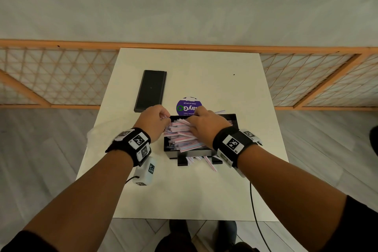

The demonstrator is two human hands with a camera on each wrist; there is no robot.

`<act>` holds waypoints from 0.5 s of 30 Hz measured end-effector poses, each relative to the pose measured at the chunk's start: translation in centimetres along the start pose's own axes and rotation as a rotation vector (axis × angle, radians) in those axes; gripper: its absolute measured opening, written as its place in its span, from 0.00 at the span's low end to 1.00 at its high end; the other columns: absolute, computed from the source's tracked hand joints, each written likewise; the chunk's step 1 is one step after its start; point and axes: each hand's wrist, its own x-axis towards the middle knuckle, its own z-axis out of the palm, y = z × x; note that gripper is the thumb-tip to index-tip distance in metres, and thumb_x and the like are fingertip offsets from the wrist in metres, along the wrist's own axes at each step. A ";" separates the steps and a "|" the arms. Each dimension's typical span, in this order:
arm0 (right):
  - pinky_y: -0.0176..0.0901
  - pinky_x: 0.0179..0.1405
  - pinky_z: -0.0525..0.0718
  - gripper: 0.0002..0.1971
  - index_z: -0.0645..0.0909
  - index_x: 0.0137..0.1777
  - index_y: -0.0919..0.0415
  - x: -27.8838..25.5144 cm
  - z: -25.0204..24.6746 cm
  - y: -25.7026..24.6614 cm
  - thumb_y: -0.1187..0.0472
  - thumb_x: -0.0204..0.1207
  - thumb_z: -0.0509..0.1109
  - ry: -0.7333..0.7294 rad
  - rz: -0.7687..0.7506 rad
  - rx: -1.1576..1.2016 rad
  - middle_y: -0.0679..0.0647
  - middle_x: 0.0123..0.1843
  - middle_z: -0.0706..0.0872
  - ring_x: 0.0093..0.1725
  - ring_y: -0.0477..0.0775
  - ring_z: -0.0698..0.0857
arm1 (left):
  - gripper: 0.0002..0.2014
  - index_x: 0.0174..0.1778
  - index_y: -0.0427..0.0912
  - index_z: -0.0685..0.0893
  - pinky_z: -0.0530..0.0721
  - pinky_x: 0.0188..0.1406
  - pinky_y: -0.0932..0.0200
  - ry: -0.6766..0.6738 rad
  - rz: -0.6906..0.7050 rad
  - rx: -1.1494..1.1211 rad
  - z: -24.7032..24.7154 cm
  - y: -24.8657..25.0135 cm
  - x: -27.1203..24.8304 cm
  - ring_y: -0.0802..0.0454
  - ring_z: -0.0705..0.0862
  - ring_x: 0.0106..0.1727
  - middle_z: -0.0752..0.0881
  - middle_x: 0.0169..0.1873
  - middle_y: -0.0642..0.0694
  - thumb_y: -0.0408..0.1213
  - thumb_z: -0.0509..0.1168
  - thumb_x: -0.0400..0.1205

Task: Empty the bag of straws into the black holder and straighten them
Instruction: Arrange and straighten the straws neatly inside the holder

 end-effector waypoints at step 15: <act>0.51 0.69 0.81 0.39 0.70 0.80 0.49 -1.4 -4.4 -0.2 0.28 0.74 0.67 0.094 -0.009 0.327 0.50 0.77 0.71 0.71 0.54 0.77 | 0.02 0.48 0.48 0.88 0.83 0.30 0.73 0.112 0.045 -0.084 -11.3 4.3 -3.0 0.60 0.91 0.34 0.91 0.42 0.49 0.36 0.72 0.85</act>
